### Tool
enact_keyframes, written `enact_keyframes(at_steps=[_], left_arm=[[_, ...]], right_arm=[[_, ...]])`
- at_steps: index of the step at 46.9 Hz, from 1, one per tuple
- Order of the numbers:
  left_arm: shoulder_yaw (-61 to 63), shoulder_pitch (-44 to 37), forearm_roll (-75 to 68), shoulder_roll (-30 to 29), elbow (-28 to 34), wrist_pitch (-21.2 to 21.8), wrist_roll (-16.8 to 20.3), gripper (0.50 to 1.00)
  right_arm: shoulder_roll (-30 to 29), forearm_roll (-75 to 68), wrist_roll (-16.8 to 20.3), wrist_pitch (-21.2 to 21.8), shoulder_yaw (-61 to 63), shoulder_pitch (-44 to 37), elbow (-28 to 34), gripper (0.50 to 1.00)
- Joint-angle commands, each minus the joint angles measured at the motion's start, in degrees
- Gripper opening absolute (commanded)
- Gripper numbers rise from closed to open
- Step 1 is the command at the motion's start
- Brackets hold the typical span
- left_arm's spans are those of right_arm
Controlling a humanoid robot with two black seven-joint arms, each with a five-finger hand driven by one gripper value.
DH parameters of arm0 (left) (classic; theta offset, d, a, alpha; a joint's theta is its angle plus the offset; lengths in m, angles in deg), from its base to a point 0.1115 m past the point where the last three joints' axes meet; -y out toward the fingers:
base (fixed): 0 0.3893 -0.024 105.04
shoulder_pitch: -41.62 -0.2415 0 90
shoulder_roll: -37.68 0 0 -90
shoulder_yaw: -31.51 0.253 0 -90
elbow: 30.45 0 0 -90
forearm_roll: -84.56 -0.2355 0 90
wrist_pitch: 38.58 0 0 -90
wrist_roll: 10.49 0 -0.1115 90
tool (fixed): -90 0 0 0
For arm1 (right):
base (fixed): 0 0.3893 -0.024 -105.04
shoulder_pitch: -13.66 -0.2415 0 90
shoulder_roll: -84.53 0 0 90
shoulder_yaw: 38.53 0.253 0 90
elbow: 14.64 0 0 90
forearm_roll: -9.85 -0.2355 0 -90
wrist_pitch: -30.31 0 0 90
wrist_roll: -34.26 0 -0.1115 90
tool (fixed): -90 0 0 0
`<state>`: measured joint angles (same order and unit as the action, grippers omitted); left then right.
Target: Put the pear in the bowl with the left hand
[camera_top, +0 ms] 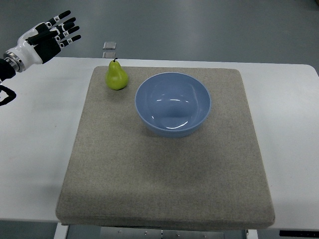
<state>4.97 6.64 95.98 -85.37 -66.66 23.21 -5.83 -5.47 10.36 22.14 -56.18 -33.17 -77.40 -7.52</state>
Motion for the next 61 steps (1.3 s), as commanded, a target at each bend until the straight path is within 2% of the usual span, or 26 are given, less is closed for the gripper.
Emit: enact_keyframes(at_steps=[1,44,61], left_arm=[[0.00,0.01,0.00,0.00,0.00,0.00,0.00,0.999],[0.96,0.62,-1.93,-0.79,1.40,-0.35,0.35,0.996],[1.05,4.40,-23.01,-1.31,0.88,-0.35,0.44,0.996]], right_arm=[[0.00,0.02,0.00,0.00,0.00,0.00,0.00,0.926],[0.00,0.02,0.00,0.00,0.00,0.00,0.00,0.926],[0.00,0.02,0.00,0.00,0.00,0.00,0.00,0.926]])
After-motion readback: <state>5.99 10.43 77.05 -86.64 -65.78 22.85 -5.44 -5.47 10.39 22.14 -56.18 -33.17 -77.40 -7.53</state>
